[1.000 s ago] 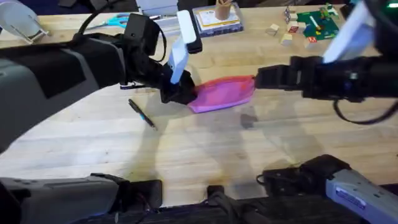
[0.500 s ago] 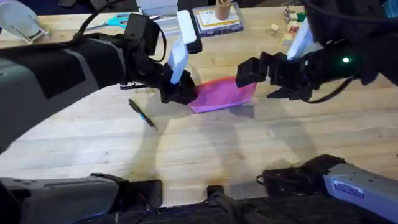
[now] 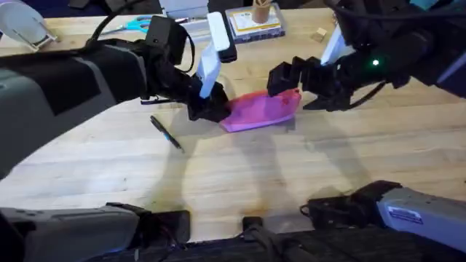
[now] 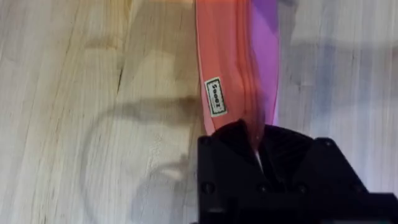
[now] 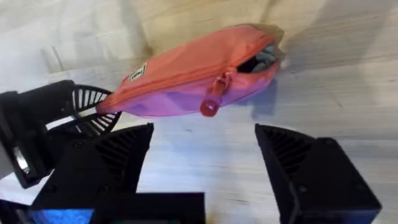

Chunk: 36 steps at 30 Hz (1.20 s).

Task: Unzip the bag, pick up the pens from the table one at a time and place them inside, then zip the bag closed.

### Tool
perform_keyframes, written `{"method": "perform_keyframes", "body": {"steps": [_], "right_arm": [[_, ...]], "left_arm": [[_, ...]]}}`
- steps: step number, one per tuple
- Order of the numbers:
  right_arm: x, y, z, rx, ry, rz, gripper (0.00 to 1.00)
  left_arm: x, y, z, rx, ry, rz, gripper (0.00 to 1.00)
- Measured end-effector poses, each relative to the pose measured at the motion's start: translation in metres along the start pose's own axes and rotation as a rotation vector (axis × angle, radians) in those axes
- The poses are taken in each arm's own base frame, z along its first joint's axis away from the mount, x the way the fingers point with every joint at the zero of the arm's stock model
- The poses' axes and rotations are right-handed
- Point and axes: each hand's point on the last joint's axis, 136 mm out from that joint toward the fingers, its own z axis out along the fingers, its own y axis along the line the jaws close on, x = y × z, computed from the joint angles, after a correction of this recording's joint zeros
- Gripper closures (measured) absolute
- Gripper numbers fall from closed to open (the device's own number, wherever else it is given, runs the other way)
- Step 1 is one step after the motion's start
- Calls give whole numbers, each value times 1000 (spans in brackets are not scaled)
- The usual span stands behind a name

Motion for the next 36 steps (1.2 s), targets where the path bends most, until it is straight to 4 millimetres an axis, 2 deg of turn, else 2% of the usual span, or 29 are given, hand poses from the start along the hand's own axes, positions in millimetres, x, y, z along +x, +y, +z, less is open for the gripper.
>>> {"method": "perform_keyframes", "body": {"steps": [7, 12, 17, 32, 36], "right_arm": [[-9, 2, 18, 4, 5, 4, 13], [-9, -1, 29, 24, 27, 10, 83], [-9, -4, 35, 46, 41, 15, 270], [-9, -5, 35, 51, 38, 16, 760], [-10, -6, 35, 56, 34, 12, 930]], "left_arm": [[0, 0, 0, 0, 0, 0, 901], [0, 0, 0, 0, 0, 0, 901], [0, 0, 0, 0, 0, 0, 901], [0, 0, 0, 0, 0, 0, 902], [0, 0, 0, 0, 0, 0, 902]]}}
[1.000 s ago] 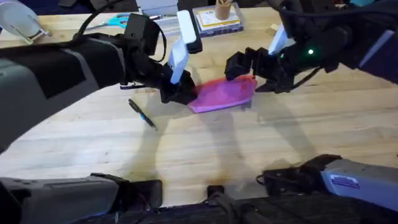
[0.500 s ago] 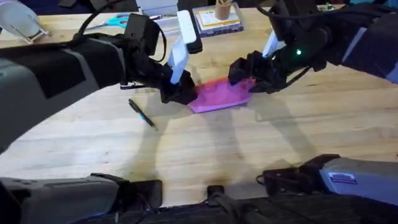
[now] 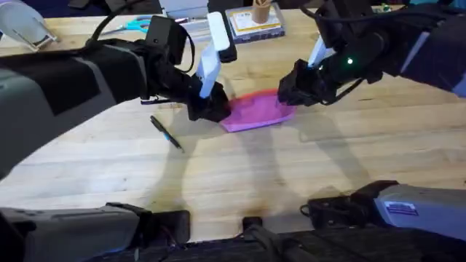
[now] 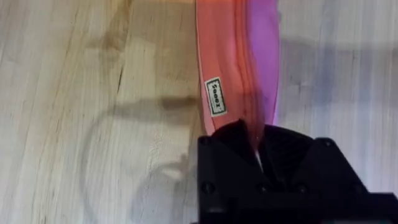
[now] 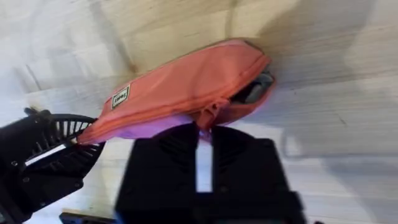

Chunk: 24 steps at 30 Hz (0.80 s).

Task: Unzip the bag, pick up the pens from the table one at a time and place them inside, then zip the bag closed.

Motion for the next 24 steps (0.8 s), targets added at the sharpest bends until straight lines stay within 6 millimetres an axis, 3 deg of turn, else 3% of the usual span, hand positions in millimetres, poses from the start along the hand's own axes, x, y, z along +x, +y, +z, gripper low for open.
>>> {"method": "perform_keyframes", "body": {"steps": [13, 24], "right_arm": [[0, 1, -2, -4, -7, -26, 969], [-5, 11, -34, -69, -102, -97, 970]], "left_arm": [[0, 0, 0, 0, 0, 0, 901], [0, -1, 0, 3, 2, -3, 902]]}}
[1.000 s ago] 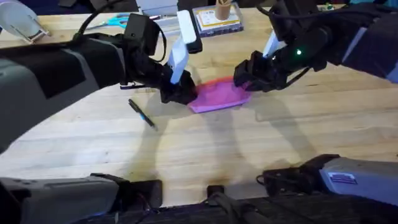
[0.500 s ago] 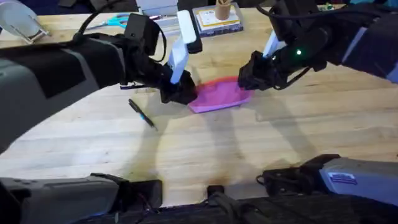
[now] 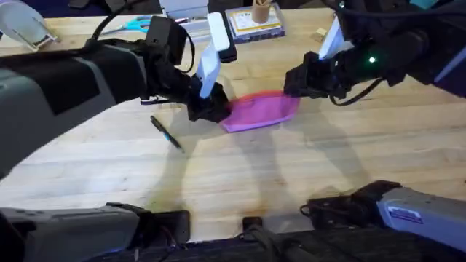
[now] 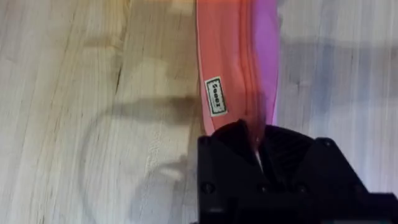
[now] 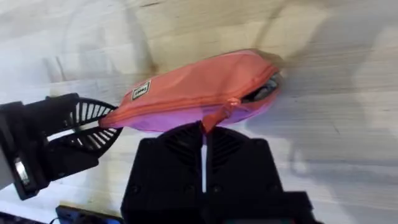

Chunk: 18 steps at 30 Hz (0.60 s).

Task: Unzip the bag, pick up the pens from the table one at a time and place them inside, then zip the bag closed.

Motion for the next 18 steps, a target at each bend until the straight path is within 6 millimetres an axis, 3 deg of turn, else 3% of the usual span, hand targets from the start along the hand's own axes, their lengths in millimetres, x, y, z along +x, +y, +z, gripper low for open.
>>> {"method": "perform_keyframes", "body": {"steps": [7, 18], "right_arm": [[2, 15, 1, -43, -1, -39, 971], [20, 73, 2, -169, -22, -188, 971]], "left_arm": [[0, 0, 0, 0, 1, 0, 902], [0, -1, 0, 2, 1, -2, 902]]}}
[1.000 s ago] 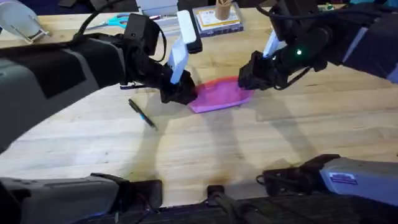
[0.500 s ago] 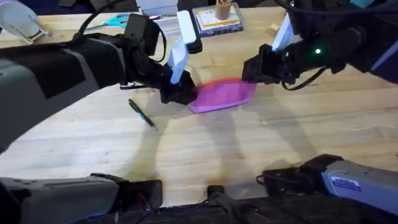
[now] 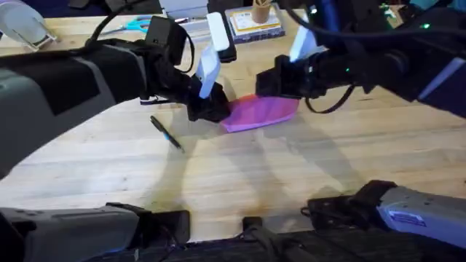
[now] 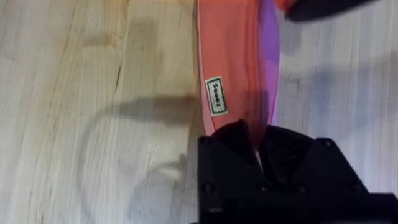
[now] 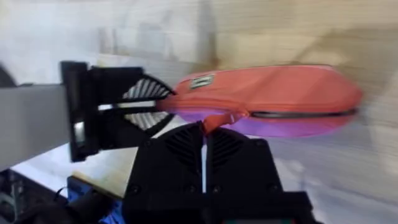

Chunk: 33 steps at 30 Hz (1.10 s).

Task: Unzip the bag, pick up the pens from the table one at a time and place them inside, then zip the bag closed.

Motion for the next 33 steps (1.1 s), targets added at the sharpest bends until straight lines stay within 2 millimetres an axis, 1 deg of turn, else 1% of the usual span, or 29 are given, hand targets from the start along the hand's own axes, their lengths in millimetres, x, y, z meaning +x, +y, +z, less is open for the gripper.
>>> {"method": "perform_keyframes", "body": {"steps": [4, 7, 16, 20, 28, 29, 30, 33], "right_arm": [[7, 21, 3, -40, 1, -39, 971], [11, 32, 6, -58, 3, -65, 971], [22, 64, 35, -123, 32, -117, 971], [21, 69, 42, -136, 27, -121, 971], [21, 69, 42, -136, 27, -118, 969], [21, 69, 42, -134, 26, -119, 869], [19, 67, 42, -128, 21, -125, 739], [15, 52, 42, -75, 10, -116, 303]], "left_arm": [[0, 0, 0, 0, 1, -1, 902], [1, 1, 0, -2, 1, -2, 902], [1, 2, -1, -5, 0, -3, 902], [1, 2, -1, -7, 2, -2, 901], [1, 2, -1, -7, 3, -2, 901], [1, 2, -1, -7, 2, -2, 901], [2, 2, -1, -6, 3, -2, 901], [2, 2, -2, -6, -2, 1, 901]]}}
